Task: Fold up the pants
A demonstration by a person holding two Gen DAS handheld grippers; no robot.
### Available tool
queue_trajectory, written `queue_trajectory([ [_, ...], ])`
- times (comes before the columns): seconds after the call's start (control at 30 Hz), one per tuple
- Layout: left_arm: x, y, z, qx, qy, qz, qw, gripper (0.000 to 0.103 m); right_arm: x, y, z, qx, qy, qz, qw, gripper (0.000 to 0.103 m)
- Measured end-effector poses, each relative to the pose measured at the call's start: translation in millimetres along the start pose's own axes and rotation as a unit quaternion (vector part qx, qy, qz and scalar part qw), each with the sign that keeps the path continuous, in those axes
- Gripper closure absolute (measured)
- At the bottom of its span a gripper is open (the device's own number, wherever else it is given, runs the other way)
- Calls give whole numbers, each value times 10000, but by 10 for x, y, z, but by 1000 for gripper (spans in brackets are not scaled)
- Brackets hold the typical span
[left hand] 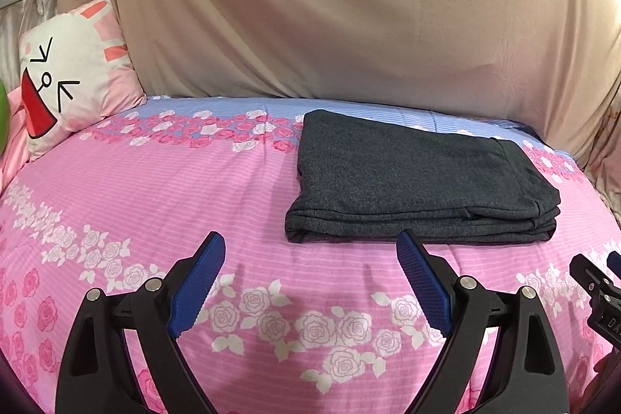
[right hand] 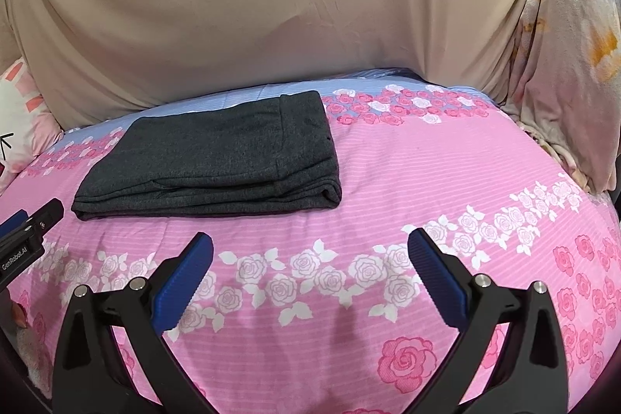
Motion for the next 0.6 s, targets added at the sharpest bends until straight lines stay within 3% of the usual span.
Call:
queue_trajectory([
  [0.6,-2,4,66,-61,263,-45,9996,16,24,50,-2,95,-10,-137,9999,5],
])
Point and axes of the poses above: each gripper's, at about its wrist camera, not at the fingertips, and y roughly the way its jaws point, z to its right, x to its underside, the point moved 8 cm from there along y, roughly the way its jaws point, and after that the axes turned 11 degrees about -z, right-handed, at the moved point
